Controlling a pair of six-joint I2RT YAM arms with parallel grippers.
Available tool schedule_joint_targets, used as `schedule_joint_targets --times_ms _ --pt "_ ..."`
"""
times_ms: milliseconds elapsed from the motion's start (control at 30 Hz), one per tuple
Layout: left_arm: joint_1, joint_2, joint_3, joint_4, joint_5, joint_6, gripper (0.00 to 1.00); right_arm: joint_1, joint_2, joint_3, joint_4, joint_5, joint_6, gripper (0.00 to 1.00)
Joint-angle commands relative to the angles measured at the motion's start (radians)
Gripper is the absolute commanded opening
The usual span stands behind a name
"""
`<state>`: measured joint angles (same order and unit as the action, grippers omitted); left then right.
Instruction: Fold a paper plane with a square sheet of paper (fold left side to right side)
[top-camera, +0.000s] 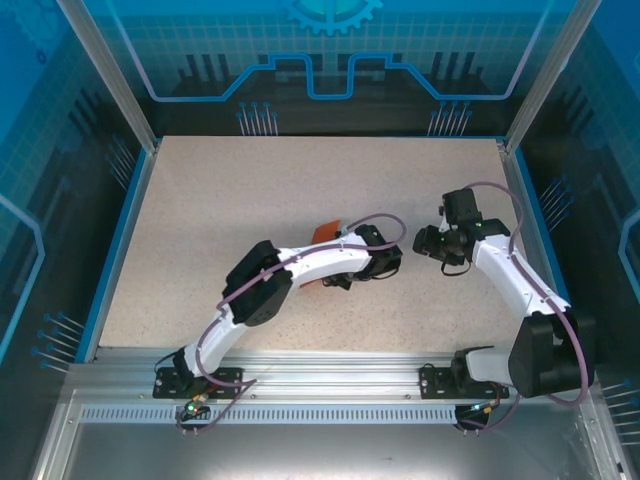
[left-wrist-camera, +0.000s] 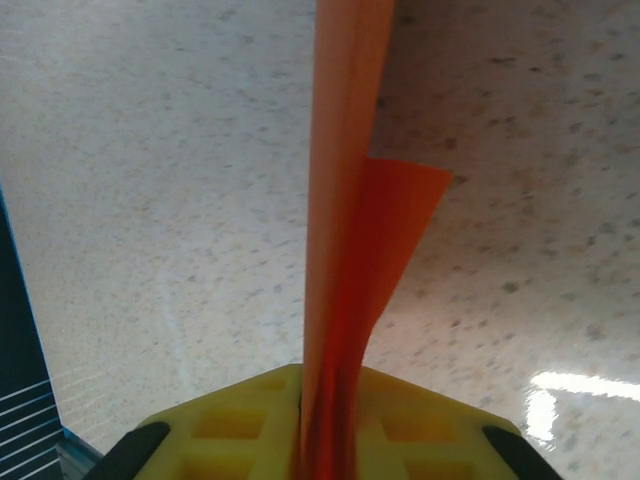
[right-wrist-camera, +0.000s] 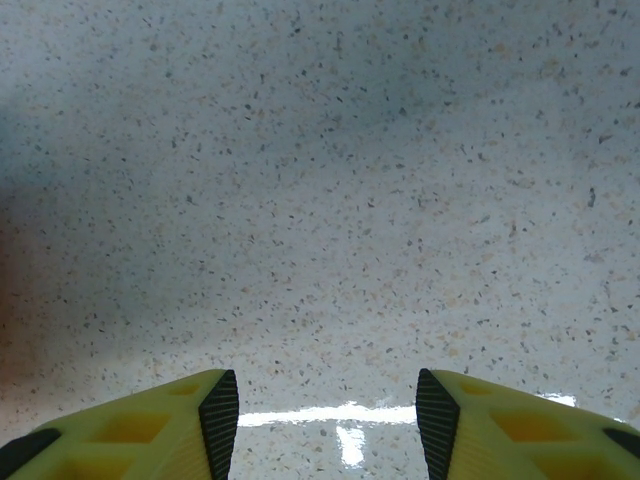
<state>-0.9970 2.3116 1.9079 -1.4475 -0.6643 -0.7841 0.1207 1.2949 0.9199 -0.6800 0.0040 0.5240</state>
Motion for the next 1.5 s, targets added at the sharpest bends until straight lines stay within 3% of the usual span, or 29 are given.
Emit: schedule_joint_targets --times_ms 0,100,167,233,467,667,867,1167,1467 --pt "-0.005 0.066 0.085 -0.053 0.060 0.028 0.21 -0.022 -0.008 -0.016 0.017 0.002 0.014 0.53" --pt "-0.004 0.076 0.142 -0.026 0.096 0.068 0.32 -0.027 -0.003 -0.024 0.022 -0.003 0.011 0.53" --pt "-0.001 0.058 0.167 0.009 0.147 0.102 0.50 -0.033 0.003 -0.030 0.034 -0.026 0.004 0.53" --pt "0.007 0.013 0.156 0.075 0.225 0.135 0.62 -0.038 0.015 -0.035 0.051 -0.070 -0.007 0.54" --pt "0.087 -0.359 -0.160 0.429 0.453 0.174 0.81 -0.003 0.086 -0.008 0.166 -0.357 -0.038 0.55" --pt "0.292 -0.680 -0.594 0.770 0.687 0.115 0.84 0.170 0.228 0.085 0.279 -0.440 0.016 0.55" --pt "0.470 -0.822 -0.892 1.045 0.874 0.047 0.86 0.297 0.443 0.232 0.351 -0.420 0.049 0.55" --pt "0.568 -0.810 -1.025 1.200 0.988 0.014 0.85 0.336 0.718 0.433 0.331 -0.416 0.034 0.54" --pt "0.576 -0.713 -1.015 1.235 1.010 0.022 0.83 0.326 0.752 0.421 0.270 -0.340 -0.019 0.53"
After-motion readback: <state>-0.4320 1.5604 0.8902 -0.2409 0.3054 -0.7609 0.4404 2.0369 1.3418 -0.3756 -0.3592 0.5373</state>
